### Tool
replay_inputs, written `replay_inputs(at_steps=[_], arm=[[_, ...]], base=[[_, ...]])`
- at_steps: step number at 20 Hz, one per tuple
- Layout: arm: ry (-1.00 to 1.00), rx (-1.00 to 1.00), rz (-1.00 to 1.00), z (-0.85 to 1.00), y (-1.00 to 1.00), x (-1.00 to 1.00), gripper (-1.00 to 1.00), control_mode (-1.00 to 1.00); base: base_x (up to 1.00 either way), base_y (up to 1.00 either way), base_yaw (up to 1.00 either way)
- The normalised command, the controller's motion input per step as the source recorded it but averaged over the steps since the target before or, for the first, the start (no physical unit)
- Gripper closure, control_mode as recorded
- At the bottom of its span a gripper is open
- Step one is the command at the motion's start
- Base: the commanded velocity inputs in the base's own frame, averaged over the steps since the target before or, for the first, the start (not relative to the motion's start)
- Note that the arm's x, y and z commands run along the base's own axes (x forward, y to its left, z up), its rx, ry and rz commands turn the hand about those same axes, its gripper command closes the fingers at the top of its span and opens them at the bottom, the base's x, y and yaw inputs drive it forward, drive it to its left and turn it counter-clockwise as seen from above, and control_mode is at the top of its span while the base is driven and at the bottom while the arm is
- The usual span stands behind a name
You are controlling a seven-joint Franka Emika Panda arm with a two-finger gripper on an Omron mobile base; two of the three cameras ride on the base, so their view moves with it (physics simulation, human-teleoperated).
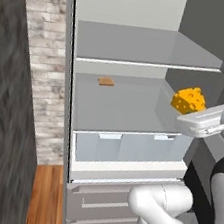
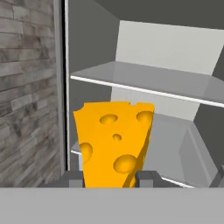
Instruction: Pick the cheese from the fridge and the cheese grater from the cabinet and place them next to the salad bowl.
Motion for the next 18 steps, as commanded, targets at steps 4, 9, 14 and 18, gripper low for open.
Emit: replay_inputs(at_steps=[4,9,14,18], arm=[[0.04,0.0,0.0,0.0,-0.01,0.18,1.0,-1.0],[0.0,0.0,0.0,0.0,0.0,0.05,1.0,1.0],[0.0,0.0,0.0,0.0,0.0,0.0,1.0,1.0],[0.0,0.0,0.0,0.0,0.0,0.0,1.0,1.0]], base=[[0.0,0.0,0.0],[0.01,0.0,0.0],[-0.15,0.0,0.0],[-0.48,0.0,0.0]])
